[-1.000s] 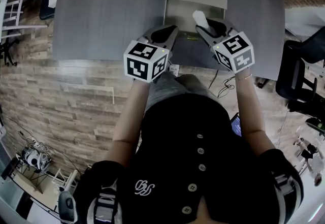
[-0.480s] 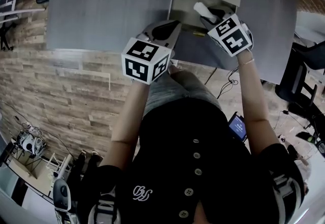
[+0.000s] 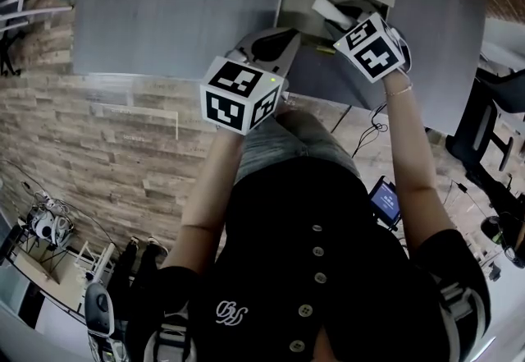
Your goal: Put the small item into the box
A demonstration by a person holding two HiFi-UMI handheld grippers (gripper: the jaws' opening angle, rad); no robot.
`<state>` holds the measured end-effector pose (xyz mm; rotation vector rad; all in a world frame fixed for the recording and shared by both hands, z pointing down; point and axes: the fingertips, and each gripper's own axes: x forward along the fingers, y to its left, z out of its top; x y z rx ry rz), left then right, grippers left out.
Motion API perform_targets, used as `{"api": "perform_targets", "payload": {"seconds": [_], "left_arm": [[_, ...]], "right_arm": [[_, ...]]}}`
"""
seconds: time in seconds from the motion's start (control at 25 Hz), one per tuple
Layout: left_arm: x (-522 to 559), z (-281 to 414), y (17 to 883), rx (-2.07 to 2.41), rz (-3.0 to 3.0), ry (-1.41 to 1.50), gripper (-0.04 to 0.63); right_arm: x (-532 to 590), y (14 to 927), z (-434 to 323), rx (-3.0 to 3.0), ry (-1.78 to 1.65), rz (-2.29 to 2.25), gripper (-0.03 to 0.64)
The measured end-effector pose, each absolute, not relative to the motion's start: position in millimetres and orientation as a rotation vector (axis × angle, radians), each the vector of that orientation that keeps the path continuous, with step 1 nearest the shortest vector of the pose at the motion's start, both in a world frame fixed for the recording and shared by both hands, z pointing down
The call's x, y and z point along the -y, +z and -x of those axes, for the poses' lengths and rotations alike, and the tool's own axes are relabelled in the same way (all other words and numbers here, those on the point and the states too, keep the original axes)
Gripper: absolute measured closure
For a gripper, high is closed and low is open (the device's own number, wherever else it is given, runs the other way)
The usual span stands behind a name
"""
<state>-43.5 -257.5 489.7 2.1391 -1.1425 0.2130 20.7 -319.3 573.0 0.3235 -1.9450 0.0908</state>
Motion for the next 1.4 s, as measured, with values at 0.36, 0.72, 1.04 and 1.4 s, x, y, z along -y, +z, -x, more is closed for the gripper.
{"api": "perform_targets", "payload": {"seconds": [0.36, 0.72, 1.04, 1.4], "left_arm": [[260, 46, 482, 1.161, -2.147, 0.216, 0.581], [261, 33, 453, 1.137, -2.226, 0.223, 0.581], [264, 25, 406, 1.077, -2.392, 0.193, 0.581], [270, 25, 378, 1.086, -2.505, 0.220, 0.581]], "right_arm": [[316, 560, -23, 1.981, 0.076, -0.377, 0.405], [312, 510, -27, 2.122, 0.104, -0.521, 0.413], [315, 436, -32, 2.429, 0.311, -0.672, 0.428], [300, 367, -32, 2.672, 0.322, -0.929, 0.499]]}}
